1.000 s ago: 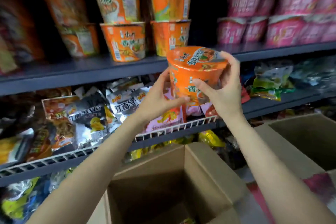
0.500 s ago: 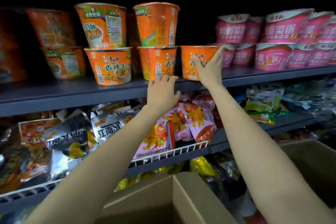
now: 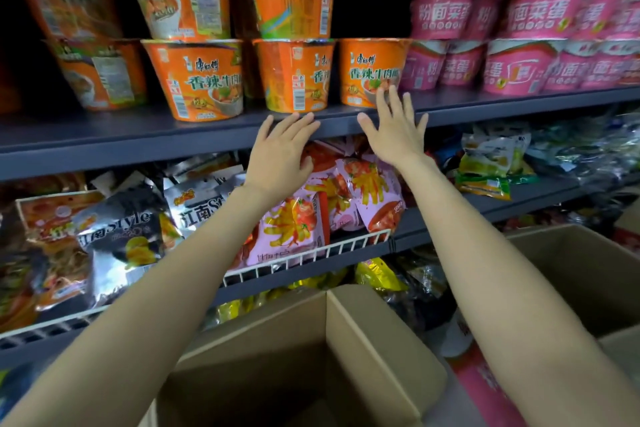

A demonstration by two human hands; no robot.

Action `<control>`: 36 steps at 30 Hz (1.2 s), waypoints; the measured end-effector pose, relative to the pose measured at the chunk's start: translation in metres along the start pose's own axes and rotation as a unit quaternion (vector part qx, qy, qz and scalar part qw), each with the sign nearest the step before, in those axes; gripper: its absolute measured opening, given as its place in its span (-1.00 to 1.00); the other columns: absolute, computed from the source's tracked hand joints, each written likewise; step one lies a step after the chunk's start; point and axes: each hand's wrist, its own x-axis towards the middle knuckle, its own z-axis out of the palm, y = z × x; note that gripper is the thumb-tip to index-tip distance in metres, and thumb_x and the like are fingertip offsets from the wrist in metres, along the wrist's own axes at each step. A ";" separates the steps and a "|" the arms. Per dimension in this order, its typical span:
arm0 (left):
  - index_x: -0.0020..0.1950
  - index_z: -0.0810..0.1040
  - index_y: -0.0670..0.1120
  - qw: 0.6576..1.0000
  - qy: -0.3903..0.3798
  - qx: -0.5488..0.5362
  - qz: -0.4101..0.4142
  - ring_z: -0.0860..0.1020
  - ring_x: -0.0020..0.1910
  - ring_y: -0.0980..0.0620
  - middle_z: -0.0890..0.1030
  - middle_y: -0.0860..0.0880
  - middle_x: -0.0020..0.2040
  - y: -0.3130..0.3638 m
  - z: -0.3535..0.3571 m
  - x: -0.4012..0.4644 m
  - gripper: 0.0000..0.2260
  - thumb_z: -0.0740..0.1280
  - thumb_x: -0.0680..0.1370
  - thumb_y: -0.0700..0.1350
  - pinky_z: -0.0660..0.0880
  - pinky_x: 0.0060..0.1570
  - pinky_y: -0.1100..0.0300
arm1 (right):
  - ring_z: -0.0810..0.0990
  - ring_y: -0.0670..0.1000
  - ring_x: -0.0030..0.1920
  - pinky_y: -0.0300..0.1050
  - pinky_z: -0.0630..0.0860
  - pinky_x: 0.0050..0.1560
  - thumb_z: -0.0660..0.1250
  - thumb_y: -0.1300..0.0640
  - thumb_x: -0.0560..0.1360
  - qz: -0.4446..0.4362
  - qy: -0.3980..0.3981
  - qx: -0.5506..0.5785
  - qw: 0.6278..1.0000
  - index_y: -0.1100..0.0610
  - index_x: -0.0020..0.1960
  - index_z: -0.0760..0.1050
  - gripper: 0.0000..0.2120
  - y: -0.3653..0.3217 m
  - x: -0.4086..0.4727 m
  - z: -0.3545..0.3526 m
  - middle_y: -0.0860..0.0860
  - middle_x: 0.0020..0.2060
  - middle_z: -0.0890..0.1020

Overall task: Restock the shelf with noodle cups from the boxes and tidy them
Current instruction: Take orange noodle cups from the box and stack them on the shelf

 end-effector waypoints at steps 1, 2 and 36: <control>0.48 0.27 -0.03 1.000 -0.003 -0.015 0.007 0.17 0.49 0.02 0.27 0.01 0.49 -0.001 -0.001 -0.001 -0.51 0.24 0.54 -0.11 -0.13 0.47 0.00 | -0.21 0.06 0.54 0.25 -0.21 0.48 -0.07 -0.20 0.63 -0.005 -0.001 0.003 1.000 0.06 0.57 -0.01 -0.40 -0.004 -0.002 0.001 -0.02 0.56 -0.10; 0.47 0.30 -0.03 0.999 0.004 -0.040 0.013 0.19 0.48 0.02 0.30 0.00 0.48 -0.002 -0.004 -0.003 -0.53 0.24 0.54 -0.12 -0.13 0.46 0.01 | -0.17 0.06 0.55 0.21 -0.18 0.48 -0.04 -0.18 0.63 -0.018 0.014 0.016 1.000 0.08 0.54 0.10 -0.44 -0.008 -0.010 0.004 -0.01 0.56 -0.01; 0.00 0.60 0.04 0.987 -0.152 0.039 -0.044 0.59 -0.37 -0.04 0.59 0.01 -0.34 0.063 -0.033 -0.327 -0.86 0.31 0.50 0.02 0.16 -0.48 0.28 | 0.53 0.19 0.19 0.02 0.49 0.07 0.25 0.08 0.56 -0.020 -0.409 -0.084 0.909 0.11 0.31 0.40 -0.67 0.016 -0.386 0.225 0.13 0.23 0.51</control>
